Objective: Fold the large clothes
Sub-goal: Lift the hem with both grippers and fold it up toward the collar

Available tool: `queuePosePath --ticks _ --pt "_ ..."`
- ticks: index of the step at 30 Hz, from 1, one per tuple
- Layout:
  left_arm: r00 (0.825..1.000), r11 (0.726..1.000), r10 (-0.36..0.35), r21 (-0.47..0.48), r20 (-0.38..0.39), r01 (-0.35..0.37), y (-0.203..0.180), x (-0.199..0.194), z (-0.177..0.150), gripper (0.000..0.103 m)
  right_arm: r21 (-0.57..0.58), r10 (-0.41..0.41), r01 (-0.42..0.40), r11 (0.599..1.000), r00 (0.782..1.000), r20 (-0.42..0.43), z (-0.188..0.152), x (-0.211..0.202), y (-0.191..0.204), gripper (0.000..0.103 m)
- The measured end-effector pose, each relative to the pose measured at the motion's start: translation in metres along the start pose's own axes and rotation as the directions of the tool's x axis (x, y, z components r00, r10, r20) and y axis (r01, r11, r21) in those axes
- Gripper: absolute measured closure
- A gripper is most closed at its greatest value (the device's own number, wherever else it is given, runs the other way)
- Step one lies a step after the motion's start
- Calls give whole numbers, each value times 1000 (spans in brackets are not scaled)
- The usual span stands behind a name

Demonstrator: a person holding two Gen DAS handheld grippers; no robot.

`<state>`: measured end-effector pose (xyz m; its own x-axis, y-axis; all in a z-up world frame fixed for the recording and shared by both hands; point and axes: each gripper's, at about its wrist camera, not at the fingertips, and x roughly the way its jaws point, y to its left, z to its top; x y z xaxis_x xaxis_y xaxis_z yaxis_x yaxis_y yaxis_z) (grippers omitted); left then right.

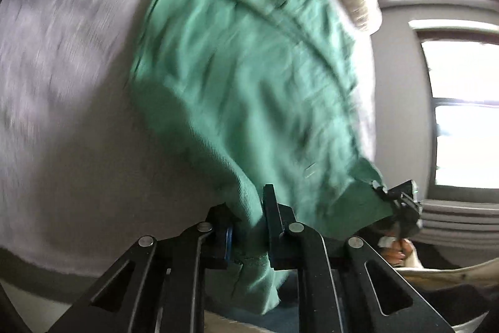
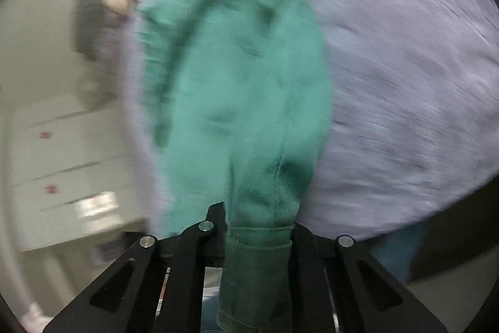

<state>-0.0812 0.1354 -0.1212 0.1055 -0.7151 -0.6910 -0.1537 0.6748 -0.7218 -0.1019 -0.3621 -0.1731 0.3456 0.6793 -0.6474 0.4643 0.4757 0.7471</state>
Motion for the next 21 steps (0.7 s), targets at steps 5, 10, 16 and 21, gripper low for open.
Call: queuePosePath --ticks 5,10,16,21 --pt "994 996 -85 38 68 83 -18 -31 67 91 0 173 -174 985 979 109 26 3 55 91" --pt "989 992 -100 83 113 91 -33 -56 132 91 -48 248 -243 969 954 166 57 17 114 91" --pt "983 995 -54 95 175 38 -48 -40 205 91 -96 275 -263 960 950 150 108 33 160 91" --pt "958 995 90 7 272 -96 -49 -24 255 91 -79 234 -225 971 964 126 179 62 174 91"
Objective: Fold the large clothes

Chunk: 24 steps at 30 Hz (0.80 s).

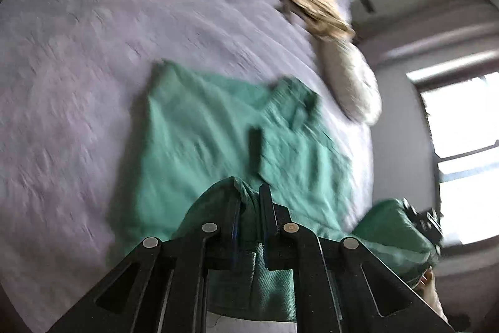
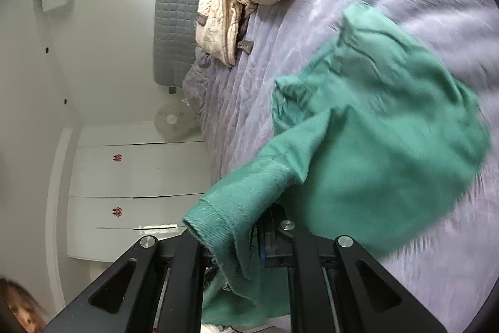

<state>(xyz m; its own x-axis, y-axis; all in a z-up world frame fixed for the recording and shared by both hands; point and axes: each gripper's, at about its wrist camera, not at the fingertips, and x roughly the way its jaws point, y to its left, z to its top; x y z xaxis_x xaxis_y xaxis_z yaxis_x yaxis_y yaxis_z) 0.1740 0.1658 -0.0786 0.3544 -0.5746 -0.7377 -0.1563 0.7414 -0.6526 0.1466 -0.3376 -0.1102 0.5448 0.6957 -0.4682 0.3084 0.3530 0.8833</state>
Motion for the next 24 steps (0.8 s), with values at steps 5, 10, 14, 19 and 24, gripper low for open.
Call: queuePosePath --ticks 5,10,14,19,24 --pt "989 990 140 -39 53 -138 6 34 44 91 64 -118 118 991 993 1 66 43 -26 91" --pt "963 963 267 -34 26 -266 12 63 66 91 124 -213 216 969 976 -35 104 77 -58 79" --pt "923 928 368 16 110 -371 3 47 72 9 91 -240 244 965 969 -54 108 80 -54 35" --pt "881 884 435 95 186 -457 -11 37 76 0 -108 -361 359 927 932 -1 115 67 -26 25" --pt "877 868 469 129 103 -479 -7 83 72 0 -283 -609 594 753 792 40 121 87 -25 25"
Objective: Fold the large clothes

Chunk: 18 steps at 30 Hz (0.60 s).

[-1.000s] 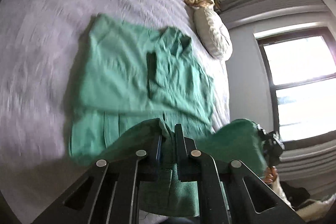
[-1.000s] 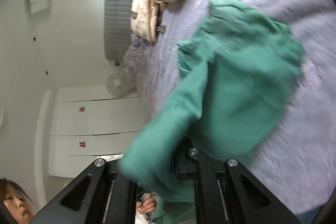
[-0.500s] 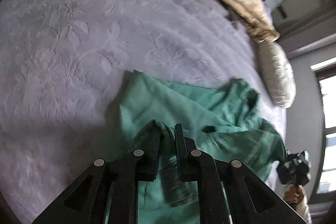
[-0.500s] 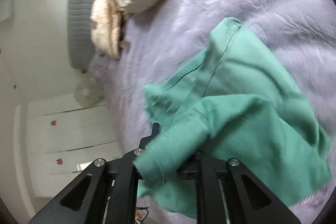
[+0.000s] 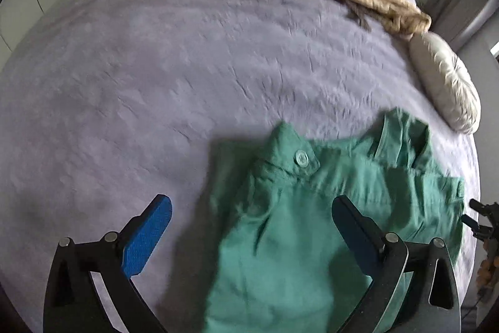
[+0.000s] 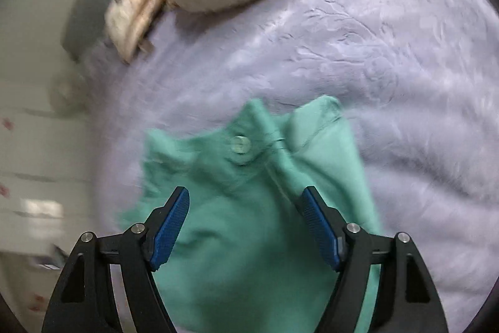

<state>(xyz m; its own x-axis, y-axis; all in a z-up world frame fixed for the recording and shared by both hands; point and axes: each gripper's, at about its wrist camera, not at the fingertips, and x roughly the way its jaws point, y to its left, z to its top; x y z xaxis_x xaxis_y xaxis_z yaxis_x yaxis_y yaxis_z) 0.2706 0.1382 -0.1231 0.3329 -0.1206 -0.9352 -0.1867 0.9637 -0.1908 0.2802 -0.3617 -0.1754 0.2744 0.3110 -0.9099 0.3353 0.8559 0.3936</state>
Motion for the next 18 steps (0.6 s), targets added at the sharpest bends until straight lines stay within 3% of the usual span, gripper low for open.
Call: queuePosePath --ticks 3,4,5,6,7,8,11,16,18 --pt "999 1000 22 0 -34 -22 -11 22 -7 1 -102 -185 182 978 982 -27 -2 24 6 33" --pt "999 1000 25 3 -39 -25 -14 27 -9 4 -131 -225 219 967 974 -28 -3 29 9 57" --pt "999 999 31 13 -44 -31 -16 32 -11 15 -159 -245 239 958 969 -22 -5 31 11 88" --pt "997 998 53 34 -57 -51 -19 39 -13 34 -187 -250 244 952 968 -8 -8 30 13 97" --pt "994 995 82 56 -66 -79 -20 46 -15 48 -209 -258 256 944 966 16 -9 27 14 98" --pt "990 991 115 82 -78 -108 -21 54 -17 69 -220 -270 270 937 962 31 -9 26 13 98" --pt "991 990 120 87 -65 -115 -15 66 -22 75 -218 -309 310 925 950 40 -6 30 1 103" --pt "992 993 113 30 -56 -111 8 55 -26 75 -137 -338 340 931 940 37 -1 29 -34 103" --pt "992 993 120 22 -49 -119 14 43 -29 65 -105 -301 303 947 953 32 -5 18 -42 103"
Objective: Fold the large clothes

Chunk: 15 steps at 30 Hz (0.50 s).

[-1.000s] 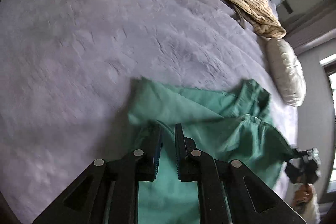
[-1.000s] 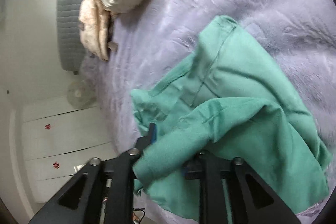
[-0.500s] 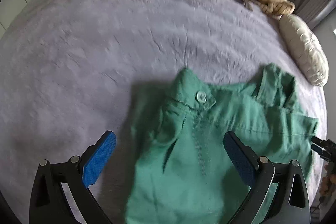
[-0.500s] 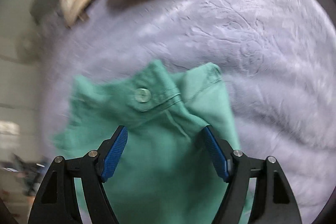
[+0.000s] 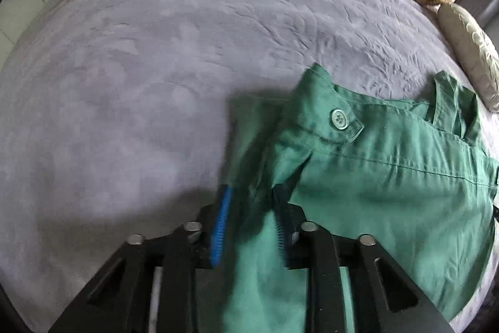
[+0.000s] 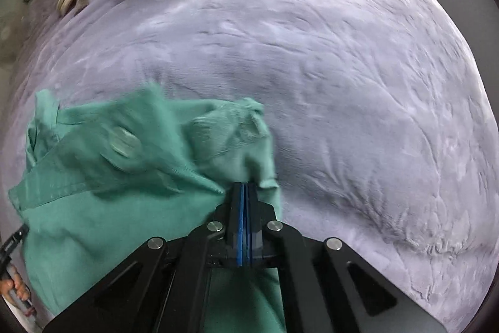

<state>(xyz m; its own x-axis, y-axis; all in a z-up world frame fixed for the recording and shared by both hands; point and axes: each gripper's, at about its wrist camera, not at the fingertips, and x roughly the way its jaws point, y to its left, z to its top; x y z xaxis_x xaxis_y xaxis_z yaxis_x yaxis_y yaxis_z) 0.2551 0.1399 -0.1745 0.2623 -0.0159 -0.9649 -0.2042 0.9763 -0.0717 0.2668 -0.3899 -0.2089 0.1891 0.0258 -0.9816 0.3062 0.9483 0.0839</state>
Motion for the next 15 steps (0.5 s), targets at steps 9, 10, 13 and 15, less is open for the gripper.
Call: queuePosePath --ticks 9,10,13,15 --pt "996 996 -86 20 -18 86 24 -45 -58 21 150 319 -319 936 947 21 -84 -69 -23 23" --pt "995 995 -97 21 -30 97 24 -45 -64 21 159 350 -348 924 937 17 -95 -73 -22 23" --pt "988 990 -136 24 -77 138 25 -40 -88 21 248 436 -415 875 899 -34 -148 -72 -24 23" --pt "980 986 -165 16 -115 168 25 -33 -100 21 335 460 -416 846 886 -62 -177 -64 -31 23"
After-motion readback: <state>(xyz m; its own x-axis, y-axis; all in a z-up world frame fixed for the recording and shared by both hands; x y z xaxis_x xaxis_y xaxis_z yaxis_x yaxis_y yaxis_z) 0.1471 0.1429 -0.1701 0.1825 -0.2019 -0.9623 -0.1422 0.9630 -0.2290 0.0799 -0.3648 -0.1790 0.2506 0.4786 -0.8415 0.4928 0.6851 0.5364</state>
